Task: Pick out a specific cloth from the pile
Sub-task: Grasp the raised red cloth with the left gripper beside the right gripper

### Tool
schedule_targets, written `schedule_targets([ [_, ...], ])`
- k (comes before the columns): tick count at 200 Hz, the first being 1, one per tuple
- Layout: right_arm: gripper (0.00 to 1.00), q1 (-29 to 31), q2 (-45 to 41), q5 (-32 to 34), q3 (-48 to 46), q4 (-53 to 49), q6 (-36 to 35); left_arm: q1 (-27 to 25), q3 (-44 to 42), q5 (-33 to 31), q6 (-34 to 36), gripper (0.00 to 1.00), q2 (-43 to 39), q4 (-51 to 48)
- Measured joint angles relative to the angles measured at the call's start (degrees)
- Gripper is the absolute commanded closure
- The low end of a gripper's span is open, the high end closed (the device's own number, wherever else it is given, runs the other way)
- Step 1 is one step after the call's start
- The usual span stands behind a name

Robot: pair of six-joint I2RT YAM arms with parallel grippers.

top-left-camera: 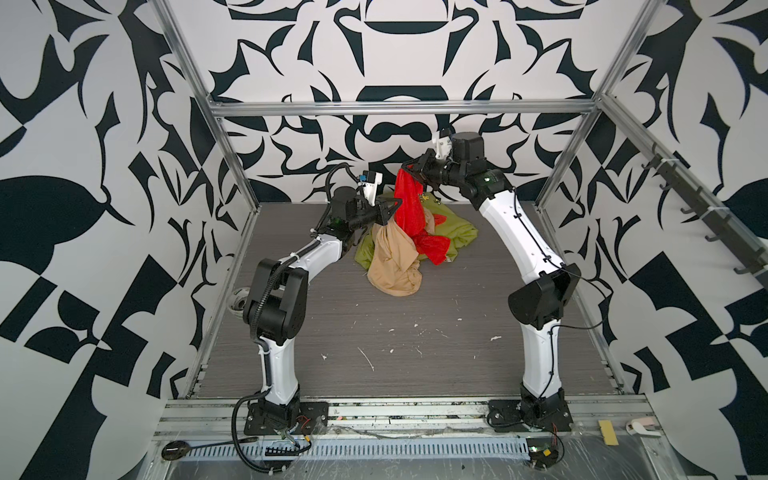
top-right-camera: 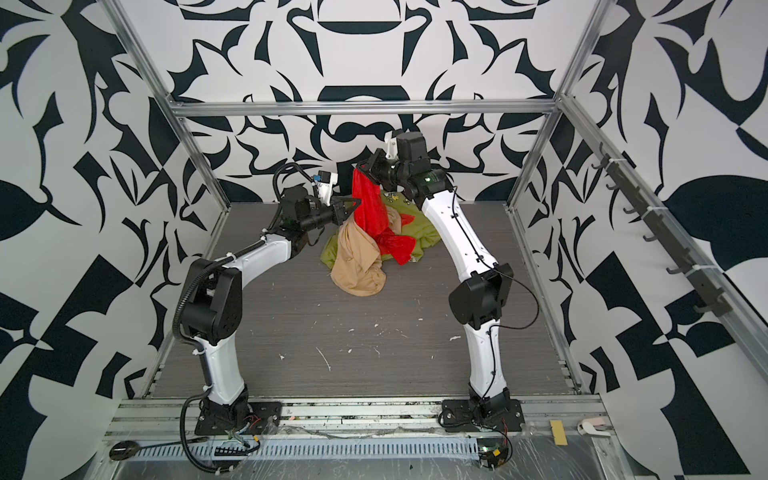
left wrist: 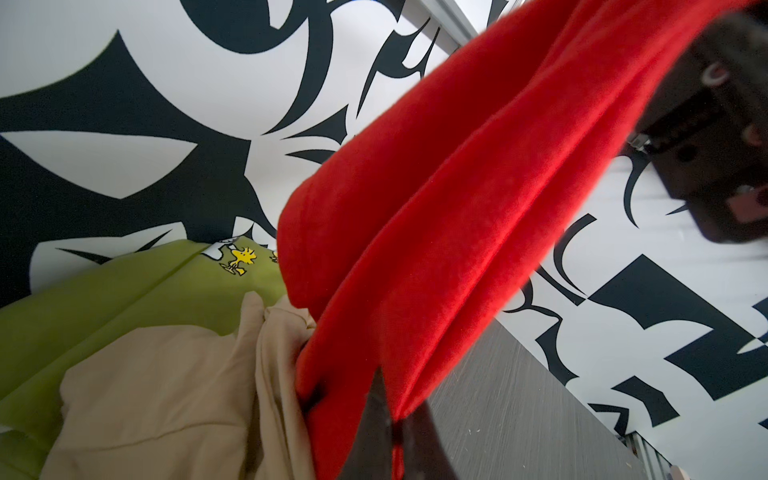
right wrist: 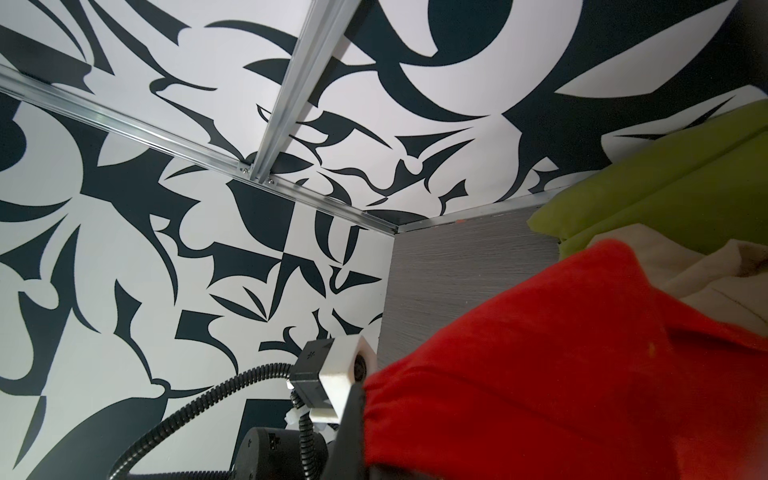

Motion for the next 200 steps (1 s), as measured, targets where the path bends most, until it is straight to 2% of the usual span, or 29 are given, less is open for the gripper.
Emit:
schedule_targets([
  [76, 1.0, -2.2, -5.9, 1.0, -3.1, 0.6, -2.0, 0.4, 9.7, 1.9, 0.3, 1.0, -0.9, -9.2],
  [123, 1.0, -2.5, -6.5, 3.1, -2.6, -0.4, -4.3, 0.7, 12.4, 2.3, 0.4, 1.0, -1.6, -10.8],
  [158, 1.0, -2.6, -6.5, 4.6, -1.6, -1.4, -6.1, 1.3, 16.1, 3.0, -2.2, 1.0, -1.6, -11.1],
  [188, 0.68, -3.2, -6.3, 4.3, -0.8, -1.9, -7.0, 1.4, 18.9, 3.7, -5.5, 1.0, -1.6, -10.0],
  [200, 0.6, -3.4, -6.1, 4.0, -0.3, -2.1, -7.1, 1.5, 19.5, 3.8, -6.9, 1.0, -1.6, -9.2],
])
